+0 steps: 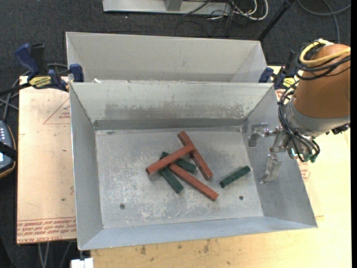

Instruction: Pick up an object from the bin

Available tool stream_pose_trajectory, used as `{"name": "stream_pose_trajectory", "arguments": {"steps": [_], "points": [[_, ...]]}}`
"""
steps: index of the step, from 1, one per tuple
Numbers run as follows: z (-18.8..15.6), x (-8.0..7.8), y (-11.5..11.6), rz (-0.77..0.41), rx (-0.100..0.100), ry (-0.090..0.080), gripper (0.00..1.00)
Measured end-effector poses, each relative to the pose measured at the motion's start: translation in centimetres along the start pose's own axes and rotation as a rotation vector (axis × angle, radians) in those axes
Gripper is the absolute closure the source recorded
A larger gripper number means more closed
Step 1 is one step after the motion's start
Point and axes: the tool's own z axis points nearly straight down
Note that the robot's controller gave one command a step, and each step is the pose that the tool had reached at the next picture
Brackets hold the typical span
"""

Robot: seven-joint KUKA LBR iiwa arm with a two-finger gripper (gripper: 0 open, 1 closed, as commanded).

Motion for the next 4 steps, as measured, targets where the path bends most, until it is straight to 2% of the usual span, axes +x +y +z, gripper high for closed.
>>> {"name": "stream_pose_trajectory", "arguments": {"steps": [1,2,3,4], "points": [[-0.4,-0.2,0.0,-0.003,0.001,-0.008,0.0],[4.1,-1.0,0.4,-0.108,0.002,-0.011,0.0],[6.1,-2.0,0.9,-0.447,0.002,-0.008,0.0],[8.2,-2.2,0.7,-0.536,0.002,-0.008,0.0]]}}
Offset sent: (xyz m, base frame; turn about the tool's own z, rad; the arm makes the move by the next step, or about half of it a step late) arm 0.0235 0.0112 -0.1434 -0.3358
